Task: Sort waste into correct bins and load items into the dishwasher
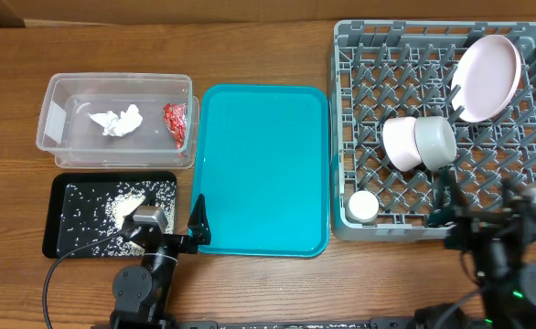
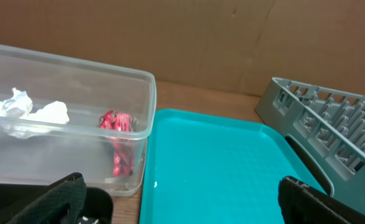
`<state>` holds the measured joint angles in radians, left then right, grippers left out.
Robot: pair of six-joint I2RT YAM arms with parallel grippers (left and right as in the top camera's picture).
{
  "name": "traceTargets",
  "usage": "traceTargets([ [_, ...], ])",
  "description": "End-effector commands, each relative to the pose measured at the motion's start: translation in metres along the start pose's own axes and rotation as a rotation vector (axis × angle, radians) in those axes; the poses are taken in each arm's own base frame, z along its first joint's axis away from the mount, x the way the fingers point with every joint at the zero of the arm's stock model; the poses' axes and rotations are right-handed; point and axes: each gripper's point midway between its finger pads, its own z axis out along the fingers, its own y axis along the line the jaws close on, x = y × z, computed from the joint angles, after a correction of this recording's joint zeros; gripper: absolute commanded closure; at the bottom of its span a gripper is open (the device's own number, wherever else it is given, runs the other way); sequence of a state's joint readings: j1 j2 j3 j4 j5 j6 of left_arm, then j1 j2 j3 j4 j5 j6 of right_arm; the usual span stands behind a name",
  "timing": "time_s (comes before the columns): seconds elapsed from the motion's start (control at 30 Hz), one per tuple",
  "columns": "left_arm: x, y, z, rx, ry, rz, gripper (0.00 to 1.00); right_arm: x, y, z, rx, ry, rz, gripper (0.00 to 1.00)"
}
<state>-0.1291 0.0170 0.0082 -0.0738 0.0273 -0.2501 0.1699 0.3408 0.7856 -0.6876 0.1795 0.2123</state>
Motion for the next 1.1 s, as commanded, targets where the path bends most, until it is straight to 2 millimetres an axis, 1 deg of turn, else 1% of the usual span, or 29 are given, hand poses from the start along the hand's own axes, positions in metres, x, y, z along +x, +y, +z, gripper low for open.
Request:
traceTargets([
  [0.0, 0.001, -0.001, 0.000, 0.008, 0.001, 0.026, 0.00, 0.044, 0.000, 0.014, -0.058, 0.031, 0.000, 0.00],
  [0.1, 0.001, -0.001, 0.000, 0.008, 0.001, 0.026, 0.00, 0.076, -0.003, 0.028, -0.095, 0.023, 0.007, 0.00],
  [0.17, 0.001, -0.001, 0.000, 0.008, 0.001, 0.026, 0.00, 0.095, -0.007, 0.036, -0.107, 0.004, 0.012, 0.00],
  [0.3, 0.001, -0.001, 0.000, 0.008, 0.001, 0.026, 0.00, 0.113, -0.020, 0.046, -0.090, -0.067, 0.023, 0.00],
  [0.47, 0.001, -0.001, 0.000, 0.008, 0.001, 0.026, 0.00, 0.124, -0.035, 0.057, -0.051, -0.106, 0.029, 0.00],
  [0.57, 0.001, -0.001, 0.000, 0.008, 0.001, 0.026, 0.00, 0.130, -0.040, 0.065, -0.050, -0.153, 0.030, 0.00],
  [1.07, 0.001, -0.001, 0.000, 0.008, 0.001, 0.026, 0.00, 0.130, -0.042, 0.065, -0.040, -0.159, 0.030, 0.00],
])
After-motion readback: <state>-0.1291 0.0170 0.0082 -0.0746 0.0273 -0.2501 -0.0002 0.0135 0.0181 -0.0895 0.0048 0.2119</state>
